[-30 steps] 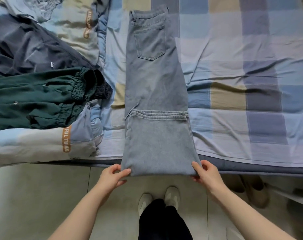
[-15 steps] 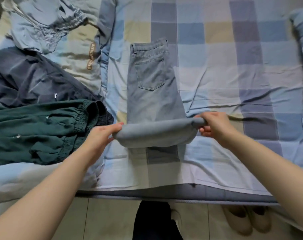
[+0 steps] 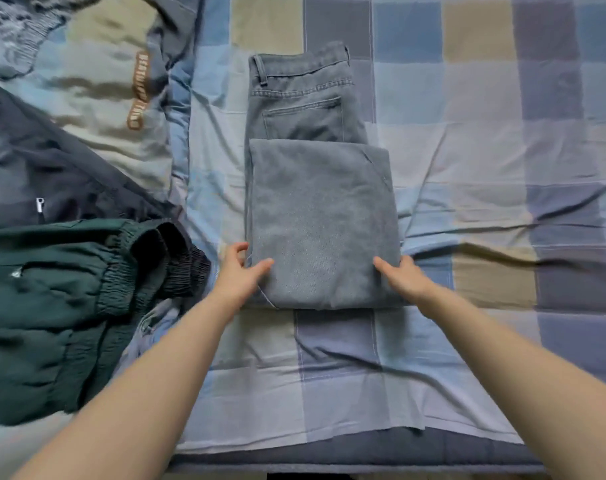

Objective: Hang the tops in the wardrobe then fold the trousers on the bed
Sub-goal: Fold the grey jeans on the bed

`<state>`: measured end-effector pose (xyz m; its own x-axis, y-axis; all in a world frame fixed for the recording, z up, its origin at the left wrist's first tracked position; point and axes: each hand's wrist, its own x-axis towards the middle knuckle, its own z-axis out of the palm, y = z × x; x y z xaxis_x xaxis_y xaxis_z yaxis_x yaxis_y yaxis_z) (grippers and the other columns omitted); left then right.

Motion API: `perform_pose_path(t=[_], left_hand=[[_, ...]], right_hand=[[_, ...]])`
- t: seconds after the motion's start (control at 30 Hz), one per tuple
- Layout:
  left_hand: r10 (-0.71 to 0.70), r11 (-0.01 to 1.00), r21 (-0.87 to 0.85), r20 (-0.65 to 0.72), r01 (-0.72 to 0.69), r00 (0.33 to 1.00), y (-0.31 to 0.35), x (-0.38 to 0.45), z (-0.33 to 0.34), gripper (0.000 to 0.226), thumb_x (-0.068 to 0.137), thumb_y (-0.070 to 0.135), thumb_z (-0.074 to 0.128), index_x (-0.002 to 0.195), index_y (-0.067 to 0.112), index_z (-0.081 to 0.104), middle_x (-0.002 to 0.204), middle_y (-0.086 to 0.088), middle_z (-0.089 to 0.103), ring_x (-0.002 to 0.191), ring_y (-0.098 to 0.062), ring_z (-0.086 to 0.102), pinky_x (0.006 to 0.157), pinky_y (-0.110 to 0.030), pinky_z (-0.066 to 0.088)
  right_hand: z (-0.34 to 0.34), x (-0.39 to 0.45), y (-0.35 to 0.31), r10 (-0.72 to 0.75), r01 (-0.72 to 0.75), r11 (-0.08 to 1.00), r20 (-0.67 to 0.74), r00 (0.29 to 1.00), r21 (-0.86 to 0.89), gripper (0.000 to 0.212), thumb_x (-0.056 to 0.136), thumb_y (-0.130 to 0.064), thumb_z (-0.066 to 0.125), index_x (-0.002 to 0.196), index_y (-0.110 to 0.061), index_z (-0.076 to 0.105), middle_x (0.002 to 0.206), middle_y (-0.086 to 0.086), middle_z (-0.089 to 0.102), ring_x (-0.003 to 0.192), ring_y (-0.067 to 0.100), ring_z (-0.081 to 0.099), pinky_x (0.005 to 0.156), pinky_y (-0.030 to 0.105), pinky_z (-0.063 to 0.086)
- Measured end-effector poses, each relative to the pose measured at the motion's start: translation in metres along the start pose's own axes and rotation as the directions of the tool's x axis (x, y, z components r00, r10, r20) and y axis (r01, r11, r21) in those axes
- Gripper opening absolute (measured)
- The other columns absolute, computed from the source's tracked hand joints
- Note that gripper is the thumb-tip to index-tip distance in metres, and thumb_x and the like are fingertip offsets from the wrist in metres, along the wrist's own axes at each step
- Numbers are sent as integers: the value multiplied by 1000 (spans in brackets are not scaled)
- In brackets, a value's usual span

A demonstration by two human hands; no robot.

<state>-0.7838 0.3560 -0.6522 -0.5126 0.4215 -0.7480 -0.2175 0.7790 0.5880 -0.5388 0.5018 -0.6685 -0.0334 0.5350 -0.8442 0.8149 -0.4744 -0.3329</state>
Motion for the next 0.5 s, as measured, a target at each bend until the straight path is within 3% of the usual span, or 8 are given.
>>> perform_pose_path(t=[0.07,0.17,0.27,0.33,0.4,0.5], left_hand=[[10,1000,12,23,-10,1000,-22,-5,5,56,87,12,72,135,6,43,117,-3,54,99,-13,54,75,-11,45],[26,1000,11,71,-26,997,-33,-3,4,41,89,7,68,128,6,54,116,-5,62,94,-11,59,79,-16,44],[33,998,-50,110,-27,993,-37,-1,0,22,90,8,66,112,13,64,114,-7,69,86,-5,64,73,-13,49],[14,996,-86,126,-4,992,-44,-5,-3,19,90,11,67,109,12,66,114,-10,70,96,-15,67,83,-23,53],[8,997,-79,117,1,993,-53,-11,-5,23,90,12,67,112,5,67,119,-15,67,111,-26,63,100,-40,49],[37,980,-200,120,-12,992,-66,-22,-7,23,87,9,68,108,18,72,130,-6,62,120,-19,59,108,-40,43]], right_hand=[[12,2,13,-17,19,999,-57,998,26,73,88,-50,58,144,-11,32,139,11,39,128,29,38,108,41,34],[16,7,10,-77,82,996,-113,991,43,73,87,-52,58,147,-24,28,140,11,33,134,28,29,114,41,24],[9,14,-1,-164,172,983,-109,980,67,54,92,-46,54,138,-20,44,138,13,40,130,25,39,111,34,31],[5,17,-3,-218,232,963,-109,970,137,40,95,-37,53,128,-15,56,131,8,55,112,17,55,92,26,46],[6,11,-2,-237,250,941,-83,968,228,28,97,-35,52,120,-21,59,120,-2,62,92,0,58,72,15,44],[9,3,11,-253,259,891,-64,965,374,22,95,-38,54,113,-28,59,117,-9,64,99,0,60,82,23,48]])
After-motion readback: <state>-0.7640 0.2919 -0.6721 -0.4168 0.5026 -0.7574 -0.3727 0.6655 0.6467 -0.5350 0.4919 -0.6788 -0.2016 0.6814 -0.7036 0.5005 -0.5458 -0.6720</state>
